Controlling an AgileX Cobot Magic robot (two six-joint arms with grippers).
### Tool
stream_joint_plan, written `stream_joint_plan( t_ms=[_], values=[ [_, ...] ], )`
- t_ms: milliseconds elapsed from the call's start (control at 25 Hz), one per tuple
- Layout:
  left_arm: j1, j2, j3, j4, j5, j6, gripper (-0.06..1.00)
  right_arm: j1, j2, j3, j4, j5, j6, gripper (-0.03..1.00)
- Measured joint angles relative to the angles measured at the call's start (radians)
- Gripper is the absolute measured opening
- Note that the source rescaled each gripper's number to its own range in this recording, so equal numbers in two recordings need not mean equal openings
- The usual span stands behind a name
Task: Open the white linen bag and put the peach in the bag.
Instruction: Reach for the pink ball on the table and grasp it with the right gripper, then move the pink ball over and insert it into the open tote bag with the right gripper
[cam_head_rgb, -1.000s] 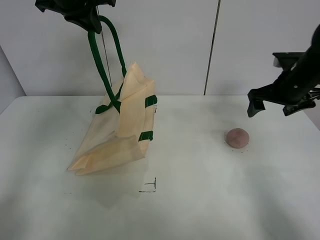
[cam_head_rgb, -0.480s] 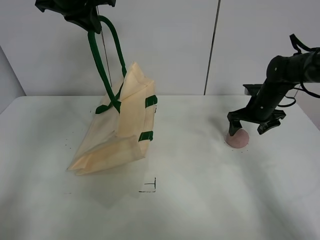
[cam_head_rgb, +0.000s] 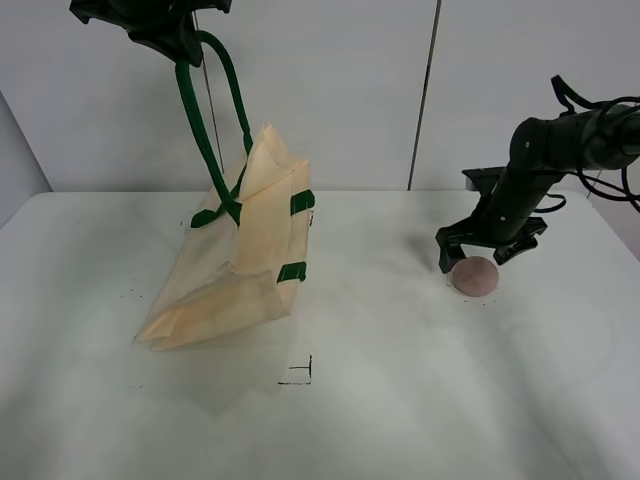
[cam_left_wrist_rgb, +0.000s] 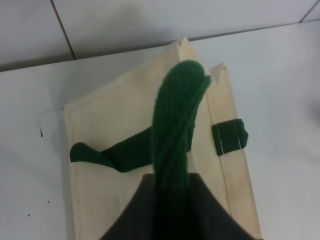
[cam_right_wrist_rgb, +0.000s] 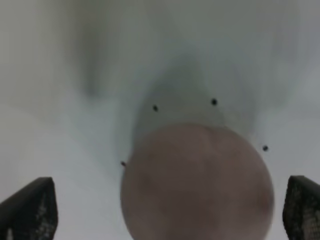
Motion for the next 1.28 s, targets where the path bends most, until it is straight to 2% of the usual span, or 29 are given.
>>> stream_joint_plan(
  t_ms=[240,520,600,640,720,760,800,840,880,1000,1160,1280],
  values=[
    [0.000,0.000,0.000,0.000,0.000,0.000,0.00,-0.008,0.024,0.000,-0.038,0.002,0.076,1.00],
    [0.000,0.000,0.000,0.000,0.000,0.000,0.00,-0.011,0.052,0.000,-0.049,0.001,0.092,0.98],
    [0.000,0.000,0.000,0.000,0.000,0.000,0.00,-0.011,0.056,0.000,-0.049,0.001,0.094,0.88],
    [0.000,0.000,0.000,0.000,0.000,0.000,0.00,-0.011,0.056,0.000,-0.049,-0.002,0.094,0.78],
    [0.000,0.000,0.000,0.000,0.000,0.000,0.00,-0.011,0.056,0.000,-0.049,-0.006,0.094,0.47],
    [0.000,0.000,0.000,0.000,0.000,0.000,0.00,-0.011,0.056,-0.001,-0.049,-0.007,0.094,0.26],
    [0.000,0.000,0.000,0.000,0.000,0.001,0.00,-0.011,0.054,-0.003,-0.049,-0.006,0.094,0.12],
    [0.000,0.000,0.000,0.000,0.000,0.008,0.00,-0.011,0.050,-0.005,-0.046,-0.006,0.094,0.04],
    [0.000,0.000,0.000,0.000,0.000,0.015,0.00,-0.011,0.042,-0.005,-0.039,0.000,0.092,0.01],
    [0.000,-0.002,0.000,0.000,0.000,0.031,0.00,-0.011,0.007,-0.005,0.005,0.020,0.050,0.00],
    [0.000,-0.003,0.000,0.000,0.000,0.033,0.00,-0.003,-0.108,-0.004,0.142,0.029,-0.063,0.00],
    [0.000,-0.004,0.000,0.000,0.000,0.033,0.00,0.028,-0.190,-0.054,0.247,0.072,-0.147,0.00]
  ],
)
